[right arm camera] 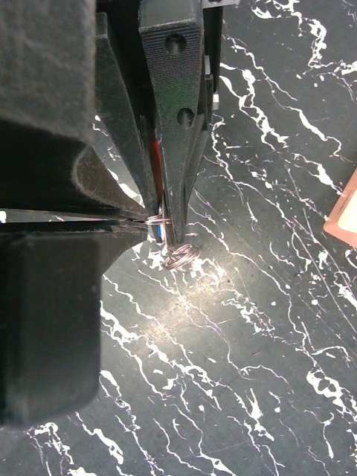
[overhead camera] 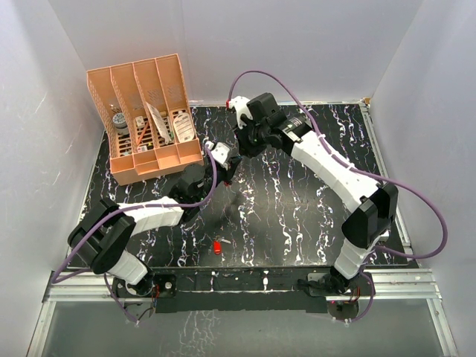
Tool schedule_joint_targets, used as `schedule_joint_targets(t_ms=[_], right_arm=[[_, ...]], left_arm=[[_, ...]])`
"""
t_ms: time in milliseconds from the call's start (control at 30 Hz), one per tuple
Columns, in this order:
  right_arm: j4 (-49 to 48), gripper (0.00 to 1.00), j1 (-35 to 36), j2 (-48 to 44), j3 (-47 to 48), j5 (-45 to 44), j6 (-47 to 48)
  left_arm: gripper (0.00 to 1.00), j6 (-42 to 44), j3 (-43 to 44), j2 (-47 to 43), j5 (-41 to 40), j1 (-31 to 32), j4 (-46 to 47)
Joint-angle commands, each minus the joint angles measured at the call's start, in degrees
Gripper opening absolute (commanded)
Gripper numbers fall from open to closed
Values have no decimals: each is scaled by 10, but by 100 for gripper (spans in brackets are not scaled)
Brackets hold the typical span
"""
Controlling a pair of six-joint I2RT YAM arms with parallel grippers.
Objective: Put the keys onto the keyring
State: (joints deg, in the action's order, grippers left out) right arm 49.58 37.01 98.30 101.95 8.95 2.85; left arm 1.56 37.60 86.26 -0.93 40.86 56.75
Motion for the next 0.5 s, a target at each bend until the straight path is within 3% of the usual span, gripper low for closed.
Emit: schedule_joint_targets(t_ms=[0, 267, 467], right_arm=[[73, 0, -8, -14, 62, 0, 0], [81, 0, -10, 3, 93, 1, -6], [-18, 0, -10, -20, 16, -6, -47]], left_arm=[[0, 17, -10, 14, -75, -35, -54], [0, 13, -13, 18, -66, -35, -57], [0, -15, -12, -1, -54, -35, -55]])
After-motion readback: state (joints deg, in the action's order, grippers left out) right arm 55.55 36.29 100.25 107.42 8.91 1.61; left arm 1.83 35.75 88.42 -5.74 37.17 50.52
